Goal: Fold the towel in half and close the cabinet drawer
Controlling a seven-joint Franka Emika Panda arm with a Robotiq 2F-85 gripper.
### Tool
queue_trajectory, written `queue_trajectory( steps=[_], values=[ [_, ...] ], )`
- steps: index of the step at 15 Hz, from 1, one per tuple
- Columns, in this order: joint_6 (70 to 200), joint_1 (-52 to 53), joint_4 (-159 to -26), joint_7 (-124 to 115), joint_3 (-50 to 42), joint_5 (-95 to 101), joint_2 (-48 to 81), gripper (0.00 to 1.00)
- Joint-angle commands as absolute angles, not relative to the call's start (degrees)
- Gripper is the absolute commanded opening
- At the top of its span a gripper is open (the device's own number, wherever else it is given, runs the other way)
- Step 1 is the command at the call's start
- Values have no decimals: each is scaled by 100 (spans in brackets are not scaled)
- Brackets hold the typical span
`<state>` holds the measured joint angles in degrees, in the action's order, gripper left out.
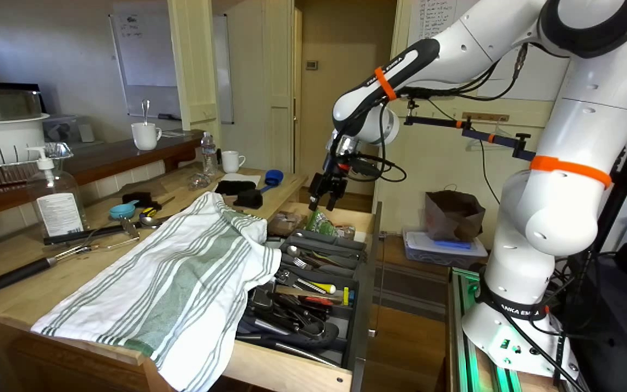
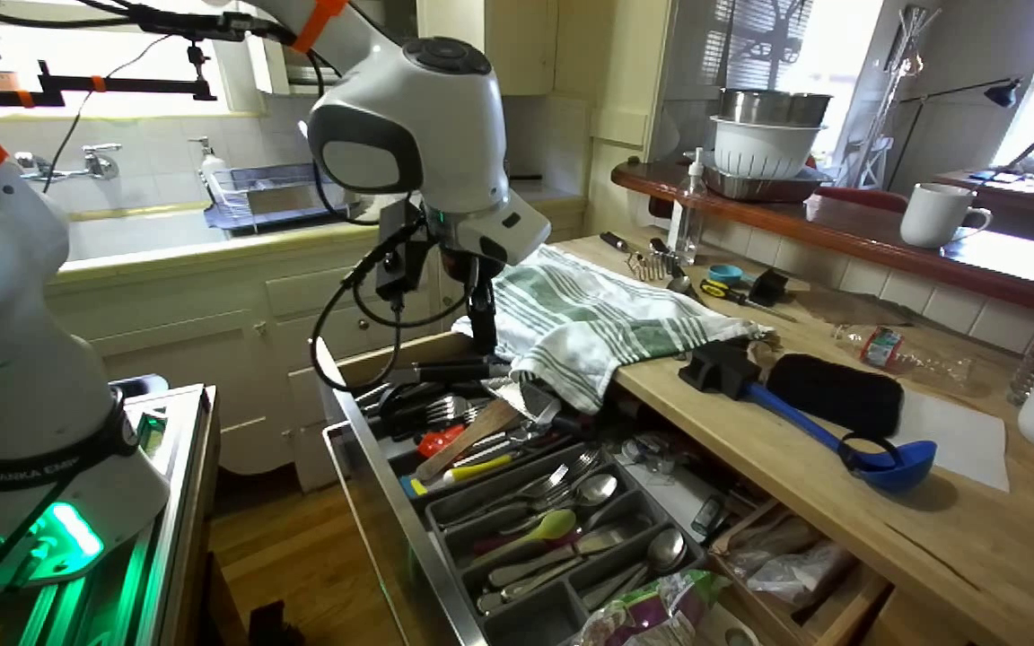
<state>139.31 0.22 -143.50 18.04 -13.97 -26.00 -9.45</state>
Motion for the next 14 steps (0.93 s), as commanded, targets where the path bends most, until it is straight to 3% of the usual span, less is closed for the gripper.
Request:
queue_trajectory(
  steps=[1,5,14],
  values=[
    [13910,-130,-14292,1827,-1234,-2673,-829,100],
    [13910,-139,-14204,1825,-1216,-2710,-730,100],
    [14864,31,-14082,3538,-1178,-5895,196,100]
  ],
)
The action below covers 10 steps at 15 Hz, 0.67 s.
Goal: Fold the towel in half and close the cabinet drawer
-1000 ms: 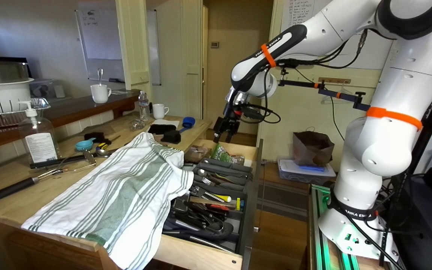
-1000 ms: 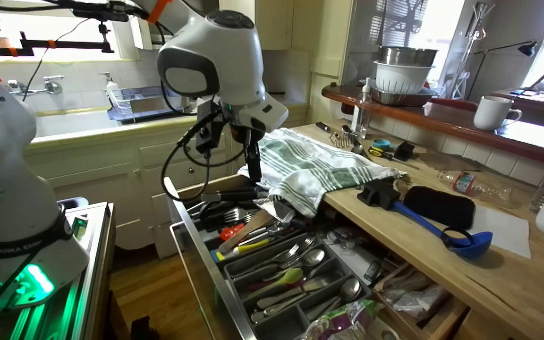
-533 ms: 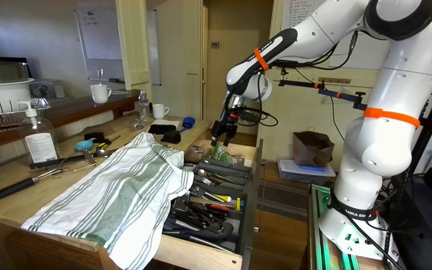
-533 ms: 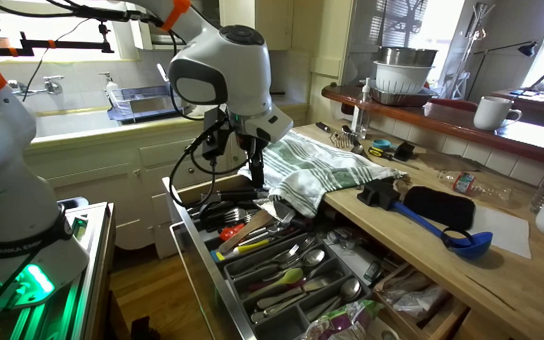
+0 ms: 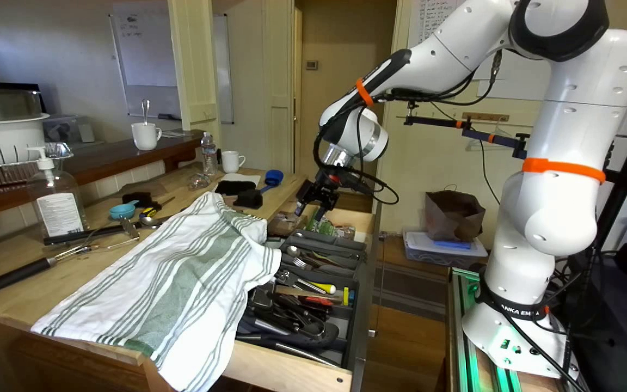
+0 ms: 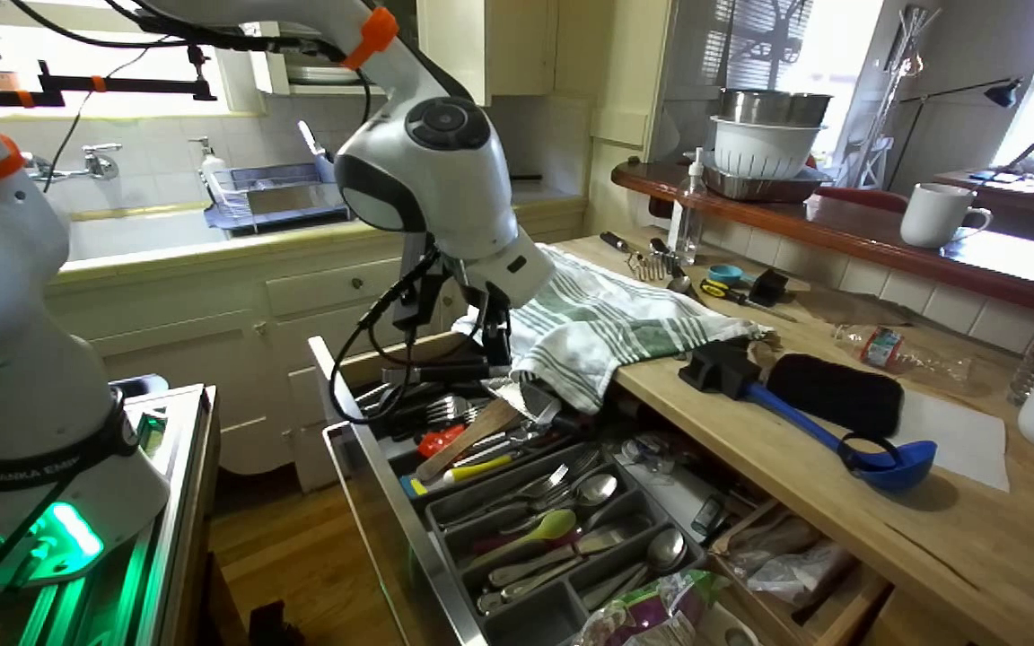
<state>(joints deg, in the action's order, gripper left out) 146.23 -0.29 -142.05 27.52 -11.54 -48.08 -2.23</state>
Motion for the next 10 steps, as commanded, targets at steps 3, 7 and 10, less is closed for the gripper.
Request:
queue_trajectory(
  steps=[3,7,10],
  values=[
    [14827,-24,-13935,4401,-1123,-6958,649,100],
    [14526,-122,-13657,5374,-1107,-8280,1165,100],
    [14632,-243,-13771,5164,-948,-8144,1066,100]
  ],
)
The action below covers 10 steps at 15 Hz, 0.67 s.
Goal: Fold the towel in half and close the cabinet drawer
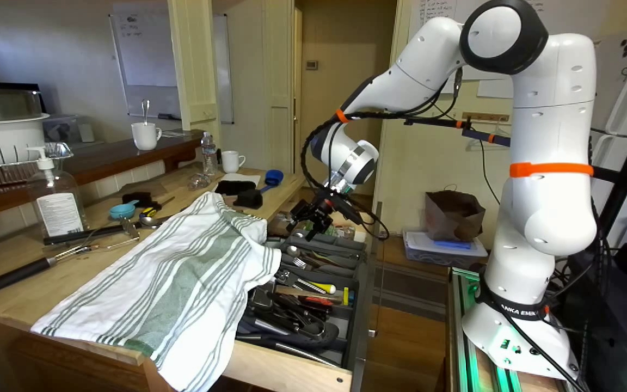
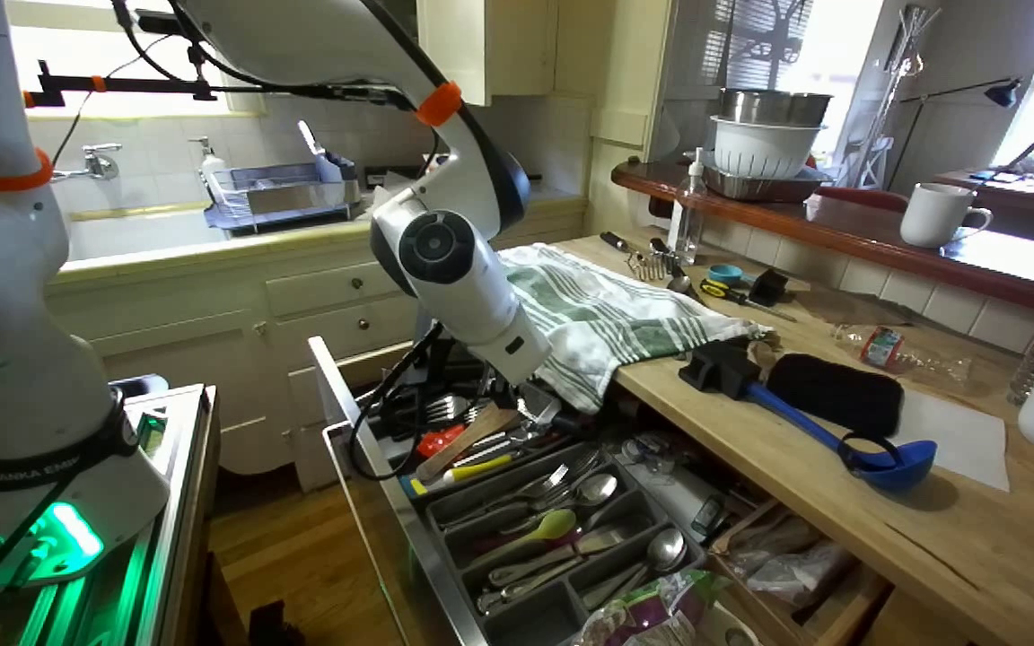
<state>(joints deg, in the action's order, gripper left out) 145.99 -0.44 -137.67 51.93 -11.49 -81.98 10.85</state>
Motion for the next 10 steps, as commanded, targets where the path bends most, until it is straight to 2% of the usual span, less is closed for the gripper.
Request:
queue_trajectory(
  steps=[1,5,10],
  values=[
    [14620,-261,-13726,5183,-930,-8161,1156,100],
    [14615,-314,-13719,5183,-872,-8148,1127,100],
    [14271,-496,-13210,5157,-734,-8947,1820,100]
  ],
)
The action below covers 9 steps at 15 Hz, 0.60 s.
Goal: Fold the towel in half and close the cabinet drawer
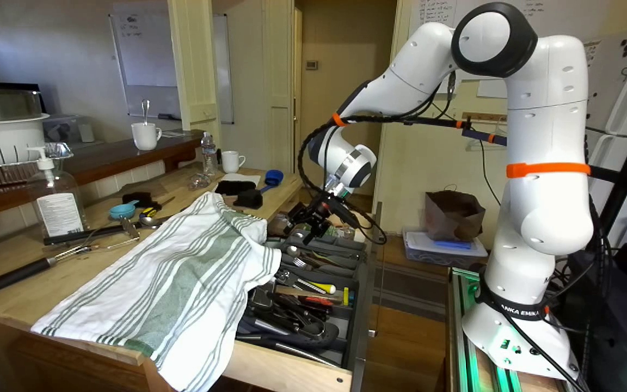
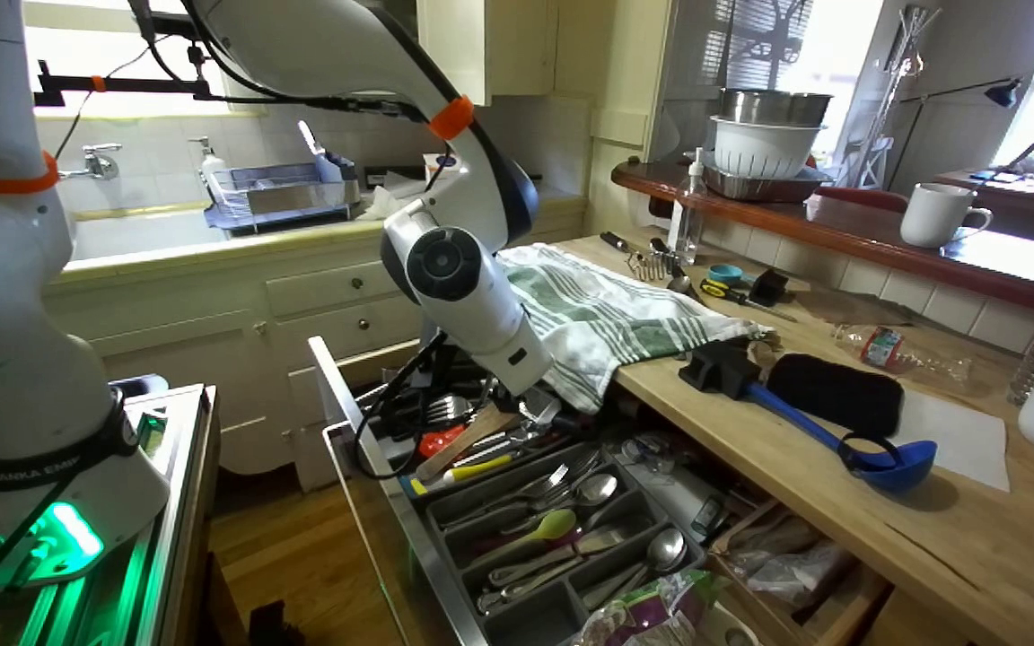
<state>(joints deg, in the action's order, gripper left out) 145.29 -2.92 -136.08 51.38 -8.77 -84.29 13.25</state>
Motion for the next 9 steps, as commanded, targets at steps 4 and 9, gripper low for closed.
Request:
queue_trajectory(
  steps=[4,9],
  values=[
    [13923,-574,-12799,5193,-670,-9633,2346,100],
    [13276,-588,-12407,4996,-634,-10092,2824,68]
  ],
)
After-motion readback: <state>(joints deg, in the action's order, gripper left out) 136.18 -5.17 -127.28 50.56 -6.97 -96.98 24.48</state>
